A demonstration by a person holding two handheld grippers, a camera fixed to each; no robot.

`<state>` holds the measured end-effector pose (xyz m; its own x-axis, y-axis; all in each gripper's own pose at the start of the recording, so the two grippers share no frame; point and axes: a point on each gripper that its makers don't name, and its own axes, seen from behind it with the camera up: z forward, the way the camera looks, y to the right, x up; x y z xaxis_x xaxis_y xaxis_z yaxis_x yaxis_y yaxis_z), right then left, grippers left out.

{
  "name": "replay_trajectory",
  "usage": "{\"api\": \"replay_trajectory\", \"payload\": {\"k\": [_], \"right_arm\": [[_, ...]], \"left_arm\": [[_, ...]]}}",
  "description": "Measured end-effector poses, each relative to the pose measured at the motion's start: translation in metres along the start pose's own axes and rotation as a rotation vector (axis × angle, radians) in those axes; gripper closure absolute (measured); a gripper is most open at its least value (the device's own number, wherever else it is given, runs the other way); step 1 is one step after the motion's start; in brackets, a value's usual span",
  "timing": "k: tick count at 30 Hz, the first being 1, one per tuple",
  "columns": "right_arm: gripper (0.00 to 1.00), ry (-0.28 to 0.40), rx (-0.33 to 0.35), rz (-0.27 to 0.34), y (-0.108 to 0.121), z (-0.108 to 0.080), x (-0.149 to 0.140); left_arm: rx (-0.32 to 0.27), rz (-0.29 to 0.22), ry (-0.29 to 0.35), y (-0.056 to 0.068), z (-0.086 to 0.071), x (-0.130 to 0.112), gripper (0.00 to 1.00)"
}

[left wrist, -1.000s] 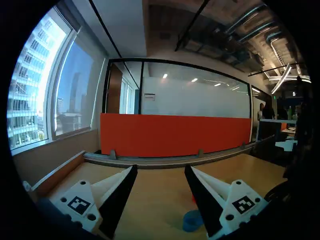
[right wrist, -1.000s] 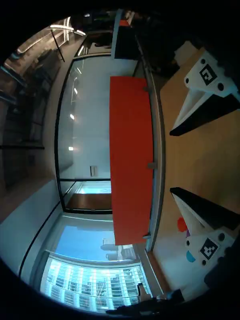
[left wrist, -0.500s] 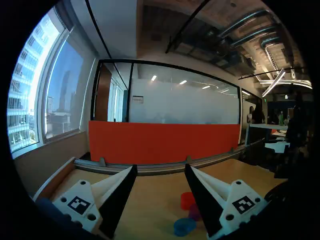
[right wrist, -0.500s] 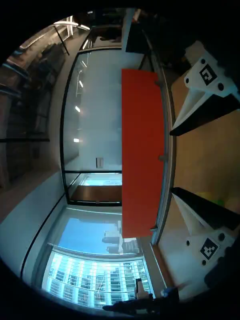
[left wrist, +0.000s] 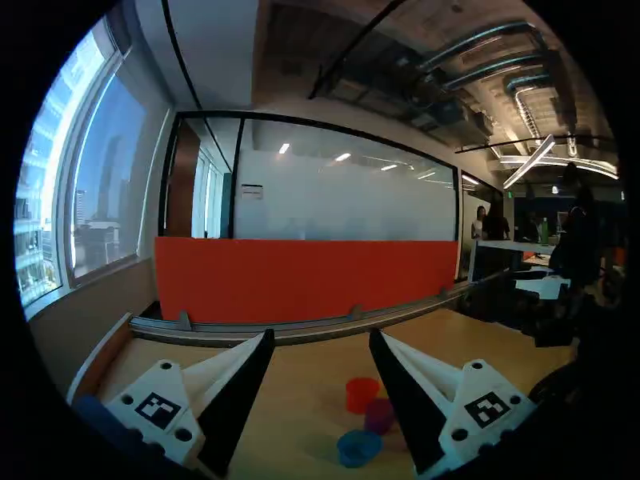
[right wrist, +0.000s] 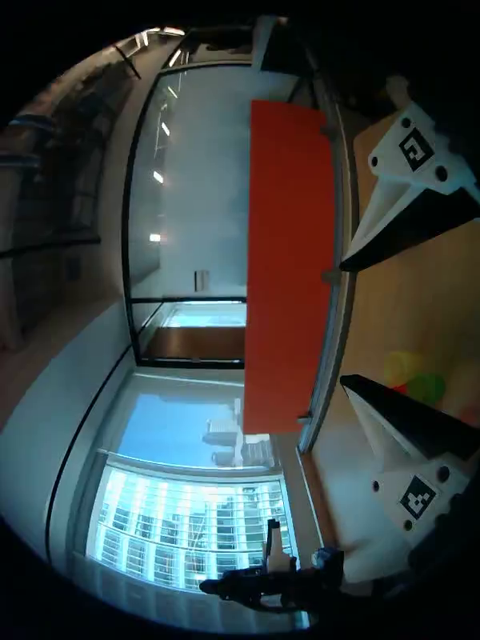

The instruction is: Pour water

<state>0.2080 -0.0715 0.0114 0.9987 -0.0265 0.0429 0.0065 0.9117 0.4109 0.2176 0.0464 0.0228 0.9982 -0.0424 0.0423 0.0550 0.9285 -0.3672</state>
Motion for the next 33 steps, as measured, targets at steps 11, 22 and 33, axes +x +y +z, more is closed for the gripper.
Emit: {"api": "replay_trajectory", "payload": {"k": [11,22,33], "right_arm": [[0.01,-0.003,0.179,-0.012,-0.036,0.003,0.006],[0.01,-0.026,0.248,-0.041,-0.046,0.012,0.003],[0.01,-0.066,0.341,-0.04,-0.058,0.024,-0.01]], "left_arm": [[-0.107,-0.012,0.001,0.019,0.002,0.004,0.13],[-0.145,0.009,-0.037,0.019,0.006,-0.01,0.13],[-0.185,0.007,-0.052,0.021,0.007,-0.022,0.13]]}}
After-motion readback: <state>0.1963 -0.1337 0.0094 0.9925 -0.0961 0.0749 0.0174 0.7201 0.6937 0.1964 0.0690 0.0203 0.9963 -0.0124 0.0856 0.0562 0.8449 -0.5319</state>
